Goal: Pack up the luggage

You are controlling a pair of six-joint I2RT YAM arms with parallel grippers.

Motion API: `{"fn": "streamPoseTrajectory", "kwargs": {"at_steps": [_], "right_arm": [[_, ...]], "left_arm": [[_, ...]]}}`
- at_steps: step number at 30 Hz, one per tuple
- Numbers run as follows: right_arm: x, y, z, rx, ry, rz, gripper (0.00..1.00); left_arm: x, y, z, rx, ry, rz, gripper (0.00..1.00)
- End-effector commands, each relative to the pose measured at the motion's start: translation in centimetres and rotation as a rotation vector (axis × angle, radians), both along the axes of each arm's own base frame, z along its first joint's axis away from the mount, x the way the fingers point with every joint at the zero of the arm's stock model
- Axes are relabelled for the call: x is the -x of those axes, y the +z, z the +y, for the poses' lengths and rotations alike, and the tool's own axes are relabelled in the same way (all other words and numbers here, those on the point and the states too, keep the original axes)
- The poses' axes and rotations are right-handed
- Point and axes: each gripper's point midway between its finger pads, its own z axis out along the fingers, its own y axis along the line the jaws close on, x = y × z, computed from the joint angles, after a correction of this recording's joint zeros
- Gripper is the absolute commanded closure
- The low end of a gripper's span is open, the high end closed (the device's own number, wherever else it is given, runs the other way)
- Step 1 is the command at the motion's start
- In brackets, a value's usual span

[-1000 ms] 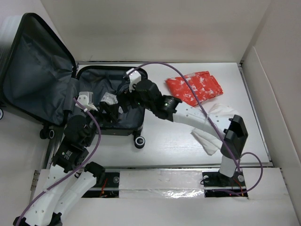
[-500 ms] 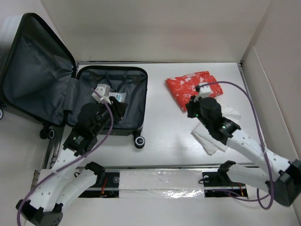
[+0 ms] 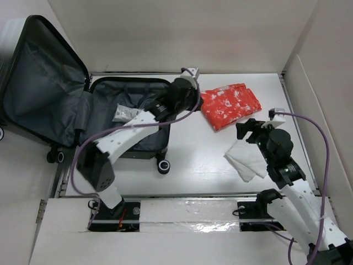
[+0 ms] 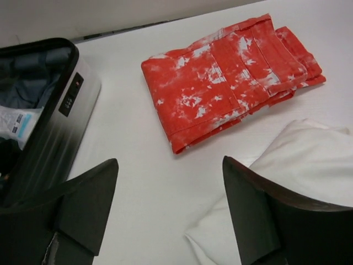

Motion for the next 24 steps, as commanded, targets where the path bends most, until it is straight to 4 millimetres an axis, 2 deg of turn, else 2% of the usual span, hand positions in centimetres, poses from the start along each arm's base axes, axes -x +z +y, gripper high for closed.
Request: {"fn": "streamPoseTrajectory", "kwargs": {"at_steps": [1, 2, 3, 4, 5, 7, 8, 10, 11, 13, 14, 15, 16, 17, 22, 24], "right_arm": [[0.5, -0.5, 0.4, -0.027, 0.047, -0.01, 0.15], [0.8, 0.2, 0.0, -0.039, 0.038, -0.039, 0.15], [1.0, 0.4, 0.0, -0.045, 0.041, -0.054, 0.14], [1.2, 0.3, -0.2, -0.044, 0.035, -0.063, 0.13], [1.5, 0.8, -0.1, -0.05, 0.051, -0.084, 0.08], [1.6, 1.0, -0.2, -0.051, 0.052, -0.089, 0.03], [1.6, 1.0, -0.2, -0.05, 0.054, -0.088, 0.01], [1.6, 0.8, -0.2, -0.05, 0.049, -0.08, 0.01], [1.6, 0.7, -0.2, -0.052, 0.05, -0.076, 0.0], [1.7, 0.8, 0.0, -0.051, 0.061, -0.08, 0.0], [1.8, 0.9, 0.0, -0.051, 0.063, -0.081, 0.0], [1.9, 0.9, -0.1, -0.049, 0.06, -0.08, 0.0], [2.0, 1.1, -0.1, -0.054, 0.06, -0.092, 0.0], [2.0, 1.1, -0.1, -0.056, 0.063, -0.094, 0.0], [2.0, 1.1, 0.8, -0.056, 0.115, -0.1, 0.01], [1.9, 0.8, 1.1, -0.054, 0.129, -0.092, 0.01]], "left_arm": [[-3.9, 0.0, -2.1, 0.099, 0.066, 0.039, 1.0], [-4.6, -3.1, -3.7, 0.094, 0.046, 0.102, 1.0], [-5.2, -3.9, -4.4, 0.103, 0.055, 0.121, 0.92], [-5.7, -3.4, -5.5, 0.132, 0.054, 0.114, 0.76], [-6.8, -5.6, -5.9, 0.122, 0.104, 0.15, 0.45], [-7.5, -5.9, -6.9, 0.139, 0.134, 0.161, 0.26], [-8.2, -7.9, -7.2, 0.134, 0.173, 0.196, 0.18], [-8.9, -8.9, -7.6, 0.138, 0.207, 0.219, 0.16], [-9.5, -11.1, -7.5, 0.111, 0.244, 0.24, 0.13], [-10.1, -13.3, -7.2, 0.092, 0.306, 0.278, 0.13], [-10.9, -15.1, -6.8, 0.08, 0.334, 0.301, 0.12], [-11.4, -16.1, -6.4, 0.083, 0.351, 0.323, 0.12], [-11.5, -16.7, -6.9, 0.109, 0.36, 0.348, 0.12], [-11.8, -18.4, -6.7, 0.114, 0.369, 0.383, 0.12], [-13.3, -21.6, -6.6, 0.151, 0.432, 0.44, 0.12], [-13.7, -22.9, -7.4, 0.17, 0.437, 0.463, 0.12]]}}
